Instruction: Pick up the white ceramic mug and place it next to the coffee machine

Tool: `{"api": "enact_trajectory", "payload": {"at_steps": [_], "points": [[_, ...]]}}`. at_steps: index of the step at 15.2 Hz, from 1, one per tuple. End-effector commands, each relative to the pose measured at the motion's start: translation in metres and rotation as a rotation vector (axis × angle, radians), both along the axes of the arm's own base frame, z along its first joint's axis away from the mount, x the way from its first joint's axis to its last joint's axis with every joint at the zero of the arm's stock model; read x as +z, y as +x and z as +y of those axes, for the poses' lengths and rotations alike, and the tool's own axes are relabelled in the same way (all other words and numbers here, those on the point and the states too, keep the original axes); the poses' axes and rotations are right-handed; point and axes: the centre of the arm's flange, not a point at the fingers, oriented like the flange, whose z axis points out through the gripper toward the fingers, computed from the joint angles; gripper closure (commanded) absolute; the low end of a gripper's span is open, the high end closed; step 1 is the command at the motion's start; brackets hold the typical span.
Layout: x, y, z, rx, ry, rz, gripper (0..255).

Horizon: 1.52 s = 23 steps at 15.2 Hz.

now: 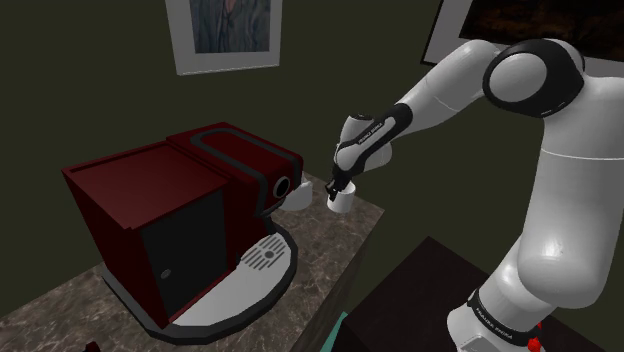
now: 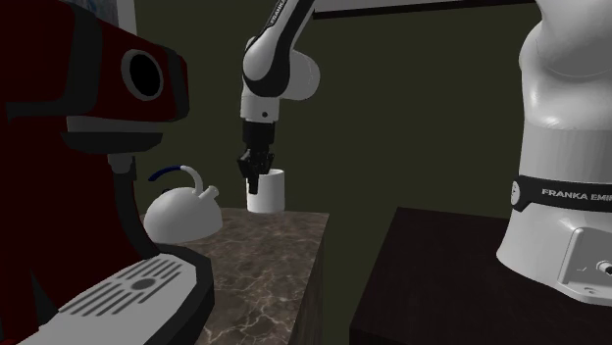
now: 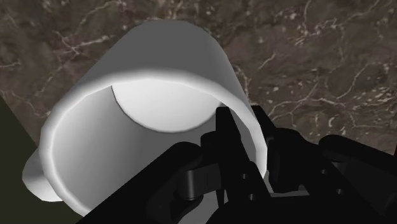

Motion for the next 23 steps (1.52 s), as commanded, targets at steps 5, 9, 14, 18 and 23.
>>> {"api": "enact_trajectory", "payload": {"at_steps": [5,9,14,18,23], "points": [[0.032,0.000,0.000,0.000,0.000,0.000,255],[0.053,0.000,0.000,0.000,0.000,0.000,255],[0.080,0.000,0.000,0.000,0.000,0.000,255],[0.101,0.000,0.000,0.000,0.000,0.000,255],[0.127,0.000,0.000,0.000,0.000,0.000,255]]}}
